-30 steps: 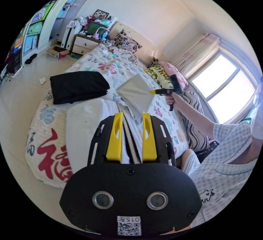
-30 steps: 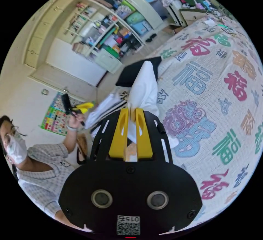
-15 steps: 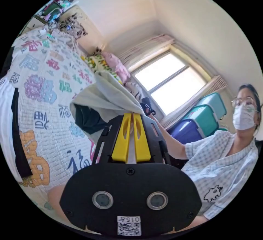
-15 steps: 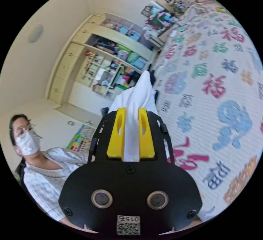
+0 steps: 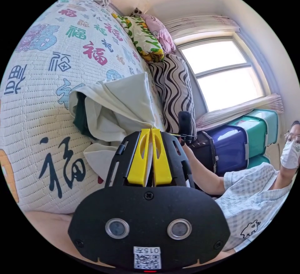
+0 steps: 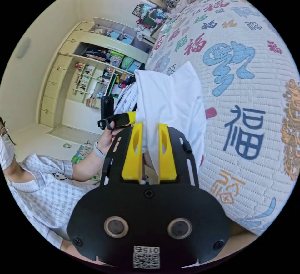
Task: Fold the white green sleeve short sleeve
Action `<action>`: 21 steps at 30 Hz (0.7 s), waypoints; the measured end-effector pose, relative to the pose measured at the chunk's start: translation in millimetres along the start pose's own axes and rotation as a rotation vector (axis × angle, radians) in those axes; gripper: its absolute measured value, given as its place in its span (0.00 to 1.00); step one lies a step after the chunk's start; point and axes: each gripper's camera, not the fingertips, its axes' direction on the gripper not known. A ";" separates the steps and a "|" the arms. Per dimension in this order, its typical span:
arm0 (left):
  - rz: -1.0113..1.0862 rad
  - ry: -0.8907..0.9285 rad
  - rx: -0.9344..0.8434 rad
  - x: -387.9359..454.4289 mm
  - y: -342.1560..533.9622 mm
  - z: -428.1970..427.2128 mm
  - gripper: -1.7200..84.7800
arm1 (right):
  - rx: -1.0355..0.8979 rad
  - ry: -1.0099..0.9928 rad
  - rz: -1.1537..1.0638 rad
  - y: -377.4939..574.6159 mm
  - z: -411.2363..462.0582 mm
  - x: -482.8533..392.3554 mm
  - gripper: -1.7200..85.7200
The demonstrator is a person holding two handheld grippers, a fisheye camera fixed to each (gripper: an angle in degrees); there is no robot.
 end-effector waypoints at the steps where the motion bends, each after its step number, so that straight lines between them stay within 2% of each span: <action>1: 0.000 -0.014 0.010 -4.4 2.1 5.7 0.01 | 0.005 -0.008 0.006 4.3 -5.9 -1.3 0.07; 6: -0.041 -0.031 0.065 -30.4 14.3 29.7 0.01 | 0.157 0.019 0.019 38.1 -75.4 -8.2 0.04; 8: -0.065 -0.046 0.081 -44.1 20.2 45.6 0.02 | 0.332 0.083 0.105 72.9 -141.5 3.4 0.03; 10: -0.080 -0.073 0.094 -54.4 24.7 58.5 0.03 | 0.391 0.188 0.199 101.6 -185.5 16.4 0.04; 13: -0.101 -0.129 0.091 -72.3 31.7 81.6 0.08 | 0.369 0.297 0.339 145.1 -235.9 32.2 0.05; 16: -0.099 -0.141 0.029 -86.2 39.7 114.1 0.11 | 0.332 0.344 0.238 177.4 -261.6 10.1 0.07; 21: -0.131 -0.146 -0.114 -106.4 59.5 189.3 0.14 | 0.010 0.462 0.065 201.3 -249.1 -31.4 0.15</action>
